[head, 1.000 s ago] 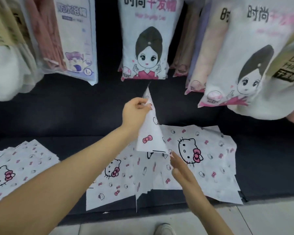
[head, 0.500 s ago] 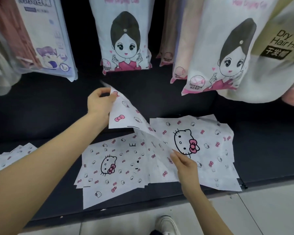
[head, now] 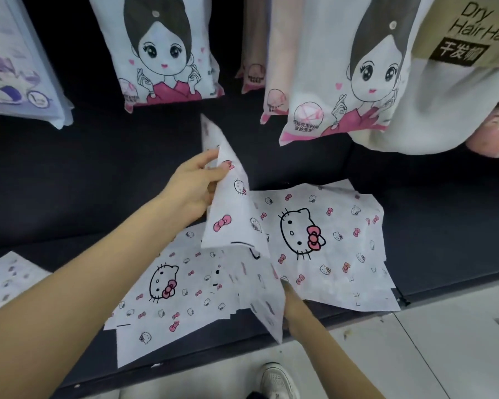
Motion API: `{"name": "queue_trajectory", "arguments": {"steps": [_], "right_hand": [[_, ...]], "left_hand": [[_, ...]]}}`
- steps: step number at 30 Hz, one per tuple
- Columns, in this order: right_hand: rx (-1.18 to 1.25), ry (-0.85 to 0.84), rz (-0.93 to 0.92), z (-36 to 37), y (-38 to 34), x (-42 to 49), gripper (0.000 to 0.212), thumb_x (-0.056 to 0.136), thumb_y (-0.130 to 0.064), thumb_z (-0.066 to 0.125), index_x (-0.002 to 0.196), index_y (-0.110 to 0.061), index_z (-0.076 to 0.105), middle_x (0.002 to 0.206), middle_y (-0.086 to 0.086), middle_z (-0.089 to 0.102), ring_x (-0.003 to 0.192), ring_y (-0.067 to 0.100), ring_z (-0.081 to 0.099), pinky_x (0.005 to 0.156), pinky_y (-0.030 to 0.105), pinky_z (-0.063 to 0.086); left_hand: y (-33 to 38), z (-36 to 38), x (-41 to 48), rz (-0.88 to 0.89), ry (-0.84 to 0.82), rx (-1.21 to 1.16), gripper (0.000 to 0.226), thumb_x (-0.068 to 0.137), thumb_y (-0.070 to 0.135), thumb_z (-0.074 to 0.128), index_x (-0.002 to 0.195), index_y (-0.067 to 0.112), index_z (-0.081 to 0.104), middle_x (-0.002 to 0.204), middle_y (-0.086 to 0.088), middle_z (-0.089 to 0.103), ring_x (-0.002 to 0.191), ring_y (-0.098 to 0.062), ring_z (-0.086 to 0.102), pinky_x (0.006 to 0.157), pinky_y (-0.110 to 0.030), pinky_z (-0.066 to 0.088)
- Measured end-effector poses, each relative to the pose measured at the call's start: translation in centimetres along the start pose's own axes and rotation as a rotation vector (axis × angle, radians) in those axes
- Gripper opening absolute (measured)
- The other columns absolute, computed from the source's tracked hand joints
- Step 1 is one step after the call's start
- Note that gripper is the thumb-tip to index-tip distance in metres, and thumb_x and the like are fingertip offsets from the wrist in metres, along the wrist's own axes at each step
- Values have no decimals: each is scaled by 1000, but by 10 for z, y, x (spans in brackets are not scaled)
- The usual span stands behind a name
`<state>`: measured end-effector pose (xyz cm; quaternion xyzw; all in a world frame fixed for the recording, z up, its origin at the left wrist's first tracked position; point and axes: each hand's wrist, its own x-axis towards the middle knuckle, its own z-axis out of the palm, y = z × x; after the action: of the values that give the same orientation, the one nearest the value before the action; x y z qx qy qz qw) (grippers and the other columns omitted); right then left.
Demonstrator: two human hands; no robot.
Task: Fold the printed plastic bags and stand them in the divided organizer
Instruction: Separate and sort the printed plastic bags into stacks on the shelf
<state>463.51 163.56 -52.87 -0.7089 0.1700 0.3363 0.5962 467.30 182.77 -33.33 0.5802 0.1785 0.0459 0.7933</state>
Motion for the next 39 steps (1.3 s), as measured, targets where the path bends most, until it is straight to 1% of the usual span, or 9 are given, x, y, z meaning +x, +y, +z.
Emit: {"name": "queue_trajectory", "arguments": {"steps": [6, 13, 17, 19, 22, 24, 27, 30, 39], "right_hand": [[-638, 284, -92, 22, 23, 30, 67, 90, -42, 52, 145, -12, 28, 142, 13, 39, 126, 33, 43, 95, 41, 41], [-459, 233, -32, 66, 42, 47, 51, 91, -55, 49, 111, -8, 55, 101, 4, 61, 99, 26, 59, 81, 30, 47], [-47, 89, 78, 85, 29, 53, 55, 91, -61, 43, 84, -8, 56, 81, 7, 61, 76, 23, 60, 73, 31, 49], [5, -16, 103, 95, 30, 54, 44, 91, -47, 55, 93, -4, 64, 95, 15, 68, 90, 30, 65, 80, 36, 53], [45, -53, 29, 107, 34, 50, 4, 88, -8, 62, 85, -6, 62, 81, 13, 62, 69, 21, 58, 59, 26, 50], [19, -3, -22, 109, 33, 49, 19, 86, 6, 57, 75, -8, 64, 72, 8, 59, 62, 16, 52, 54, 22, 44], [19, 41, -46, 105, 24, 47, 25, 84, 12, 53, 70, -5, 63, 66, 9, 56, 57, 15, 46, 54, 23, 37], [32, 79, -54, 99, 13, 43, 13, 83, 14, 55, 95, 14, 60, 71, 10, 54, 65, 17, 46, 62, 23, 38], [8, 352, -298, -10, -40, 22, 26, 85, 10, 57, 103, -5, 67, 74, -1, 61, 64, 12, 51, 60, 21, 43]], "left_hand": [[-6, -76, -4, 18, 53, 214, 25, 91, 3, 59, 111, 17, 66, 95, -7, 73, 78, -20, 72, 63, -32, 60], [-60, -198, 5, -56, 310, 843, 26, 90, -4, 57, 111, 9, 66, 84, -4, 67, 72, -20, 62, 60, -29, 54], [-76, -249, 8, -50, 438, 1191, 30, 89, 0, 56, 112, 14, 69, 97, -6, 68, 84, -23, 57, 68, -30, 40], [-85, -265, 8, -77, 454, 1211, 31, 89, 0, 57, 115, 14, 68, 104, -9, 68, 91, -27, 57, 74, -31, 40], [-99, -277, 6, -81, 420, 1212, 35, 89, 0, 57, 119, 13, 66, 112, -10, 68, 102, -30, 61, 78, -32, 43], [-104, -277, 4, -72, 428, 1159, 36, 90, 0, 55, 121, 14, 65, 111, -7, 67, 105, -28, 60, 80, -30, 41], [-104, -271, 3, -57, 449, 1061, 34, 92, 1, 54, 121, 16, 65, 100, -4, 66, 100, -28, 60, 78, -31, 42], [-99, -260, 4, 0, 411, 1005, 34, 93, 0, 53, 120, 16, 65, 102, -9, 68, 99, -29, 61, 80, -32, 45], [-92, -173, 18, 194, 350, 705, 32, 95, 3, 51, 112, 26, 65, 92, 9, 65, 83, -6, 60, 68, -14, 43]]}}
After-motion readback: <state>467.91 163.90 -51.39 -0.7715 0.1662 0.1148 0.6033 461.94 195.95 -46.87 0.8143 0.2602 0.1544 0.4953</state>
